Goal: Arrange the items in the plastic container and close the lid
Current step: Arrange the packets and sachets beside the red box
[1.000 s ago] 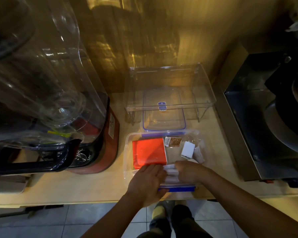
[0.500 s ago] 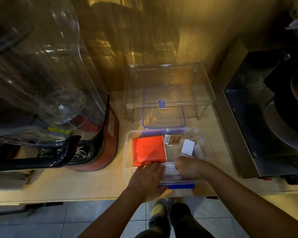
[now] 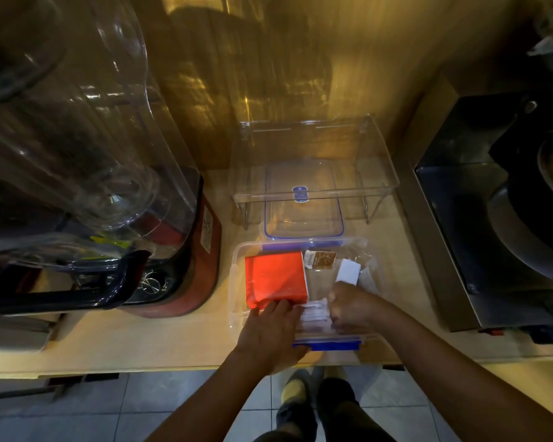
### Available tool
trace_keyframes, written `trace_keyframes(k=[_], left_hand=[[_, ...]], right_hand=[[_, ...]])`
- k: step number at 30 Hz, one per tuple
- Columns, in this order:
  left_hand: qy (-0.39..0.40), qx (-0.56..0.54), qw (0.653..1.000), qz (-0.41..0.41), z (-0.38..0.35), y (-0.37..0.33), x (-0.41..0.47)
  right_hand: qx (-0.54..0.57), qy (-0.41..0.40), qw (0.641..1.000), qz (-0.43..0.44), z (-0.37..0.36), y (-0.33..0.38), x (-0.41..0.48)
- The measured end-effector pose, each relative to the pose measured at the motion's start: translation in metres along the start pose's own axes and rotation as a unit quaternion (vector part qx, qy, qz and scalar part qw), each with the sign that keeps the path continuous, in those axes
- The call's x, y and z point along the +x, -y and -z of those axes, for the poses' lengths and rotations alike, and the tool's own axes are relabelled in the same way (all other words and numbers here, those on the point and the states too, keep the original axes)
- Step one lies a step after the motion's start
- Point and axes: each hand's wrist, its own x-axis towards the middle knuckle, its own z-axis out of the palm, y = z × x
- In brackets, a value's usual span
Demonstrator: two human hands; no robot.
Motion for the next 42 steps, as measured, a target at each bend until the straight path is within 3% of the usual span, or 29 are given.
trace_keyframes(k=[4, 9, 17, 22, 31, 39, 42], left_hand=[[-0.001, -0.028, 0.999, -0.016, 0.002, -0.001, 0.000], [0.013, -0.038, 0.999, -0.023, 0.003, -0.002, 0.000], [0.004, -0.016, 1.000, -0.005, 0.005, -0.003, -0.002], [0.004, -0.010, 0.998, 0.057, 0.002, -0.006, -0.006], [0.000, -0.022, 0.998, 0.056, 0.002, -0.004, -0.013], [0.034, -0.024, 0.997, 0.068, 0.006, -0.003, -0.010], [0.042, -0.036, 0.996, 0.068, 0.008, -0.003, -0.009]], right_hand=[[0.007, -0.030, 0.999, -0.021, 0.007, -0.004, -0.001], [0.003, 0.011, 1.000, -0.022, -0.004, 0.008, 0.005], [0.119, -0.017, 0.991, -0.060, -0.005, -0.001, 0.011], [0.104, 0.014, 0.994, -0.042, -0.009, 0.002, 0.011], [0.038, 0.039, 0.998, -0.025, -0.012, -0.004, 0.007], [0.094, 0.033, 0.995, -0.025, -0.014, -0.006, 0.013], [0.064, 0.029, 0.997, -0.018, -0.014, -0.006, 0.010]])
